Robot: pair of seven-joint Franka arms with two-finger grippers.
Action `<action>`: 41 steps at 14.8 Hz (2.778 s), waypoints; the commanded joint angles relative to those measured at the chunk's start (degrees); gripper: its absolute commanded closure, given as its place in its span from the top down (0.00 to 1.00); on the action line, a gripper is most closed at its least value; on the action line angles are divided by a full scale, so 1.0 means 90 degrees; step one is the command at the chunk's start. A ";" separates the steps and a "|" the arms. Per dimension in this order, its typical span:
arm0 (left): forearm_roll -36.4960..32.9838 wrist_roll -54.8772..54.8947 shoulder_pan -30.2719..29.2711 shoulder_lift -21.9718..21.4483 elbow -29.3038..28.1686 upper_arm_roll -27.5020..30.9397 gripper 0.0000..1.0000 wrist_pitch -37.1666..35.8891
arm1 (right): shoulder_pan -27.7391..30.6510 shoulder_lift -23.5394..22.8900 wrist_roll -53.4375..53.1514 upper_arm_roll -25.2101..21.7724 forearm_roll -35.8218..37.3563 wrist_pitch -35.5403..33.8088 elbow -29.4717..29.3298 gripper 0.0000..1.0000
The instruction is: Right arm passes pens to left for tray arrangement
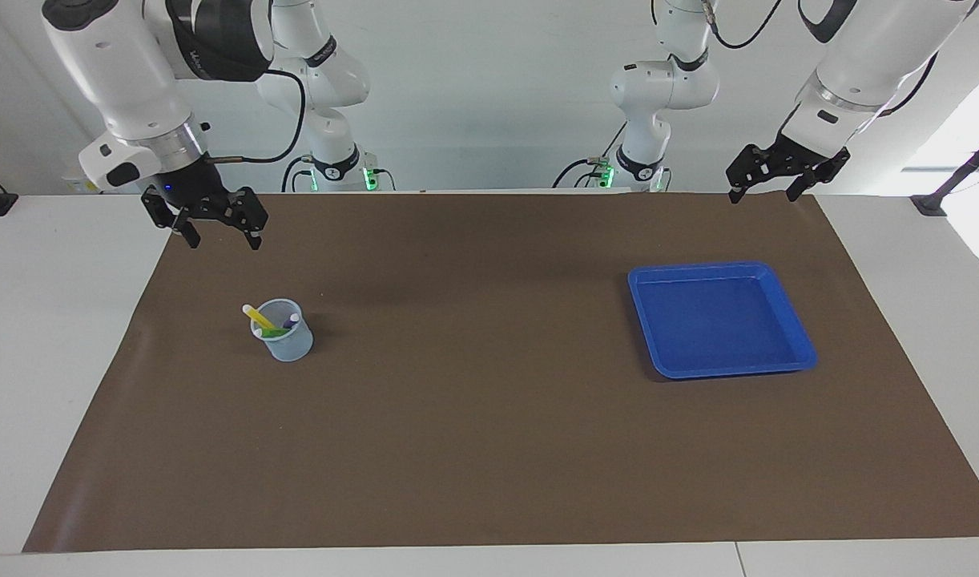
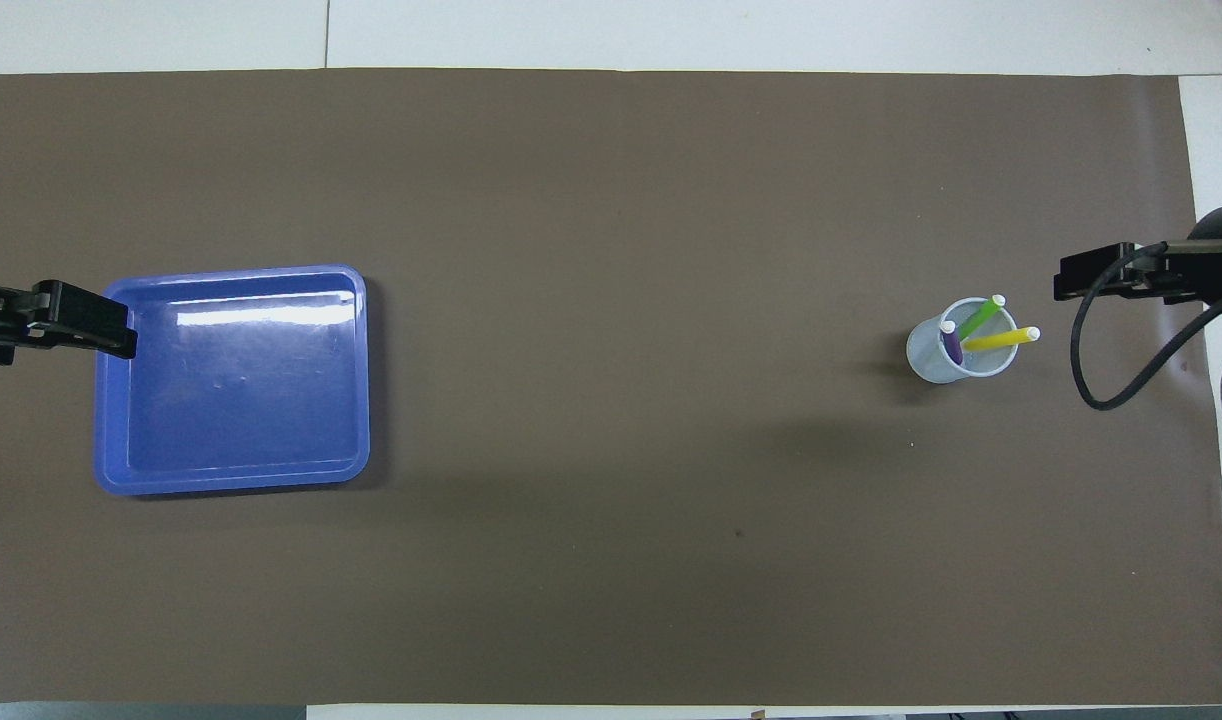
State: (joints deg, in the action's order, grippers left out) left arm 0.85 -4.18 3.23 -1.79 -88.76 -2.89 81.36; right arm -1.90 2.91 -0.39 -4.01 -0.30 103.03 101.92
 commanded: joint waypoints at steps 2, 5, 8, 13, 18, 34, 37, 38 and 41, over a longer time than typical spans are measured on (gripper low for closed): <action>-0.0065 0.0025 -0.0066 -0.0133 -0.0118 -0.0040 1.00 0.0012 | 0.0114 0.0380 0.0687 -0.0141 -0.0064 0.0816 0.0999 1.00; -0.0065 0.0025 -0.0057 -0.0133 -0.0118 -0.0040 1.00 0.0012 | 0.0114 0.0379 0.1029 -0.0267 -0.0113 0.1499 0.1671 1.00; -0.0065 0.0025 -0.0066 -0.0133 -0.0118 -0.0040 1.00 0.0012 | 0.0124 0.0292 0.1585 -0.0365 -0.0532 0.2232 0.2151 1.00; -0.0065 0.0025 -0.0066 -0.0133 -0.0118 -0.0040 1.00 0.0012 | 0.0133 -0.0030 0.2230 -0.0511 -0.1089 0.3111 0.2591 0.99; -0.0065 0.0025 -0.0066 -0.0133 -0.0118 -0.0040 1.00 0.0012 | 0.0133 -0.0216 0.2446 -0.0580 -0.1509 0.3601 0.2845 0.95; -0.0065 0.0015 -0.0057 -0.0152 -0.0118 -0.0040 1.00 -0.0095 | 0.0124 -0.0148 0.2427 -0.0668 -0.1627 0.3377 0.2651 0.00; -0.0065 0.0025 -0.0056 -0.0250 -0.0118 -0.0040 1.00 -0.0066 | 0.0114 0.0066 0.2329 -0.0610 -0.1627 0.2725 0.2222 0.00; -0.0065 0.0025 -0.0066 -0.0289 -0.0166 -0.0030 1.00 -0.0066 | 0.0104 0.0125 0.2222 -0.0590 -0.1617 0.2403 0.2037 0.00; -0.0065 -0.0014 -0.0173 -0.0406 -0.0323 -0.0020 1.00 -0.0066 | 0.0075 0.0135 0.1560 -0.0542 -0.1588 0.1446 0.1325 0.00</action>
State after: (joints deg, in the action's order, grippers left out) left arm 0.84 -4.28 2.93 -3.34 -89.20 -2.78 81.00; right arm -1.59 4.14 17.02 -9.58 -13.43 121.11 118.06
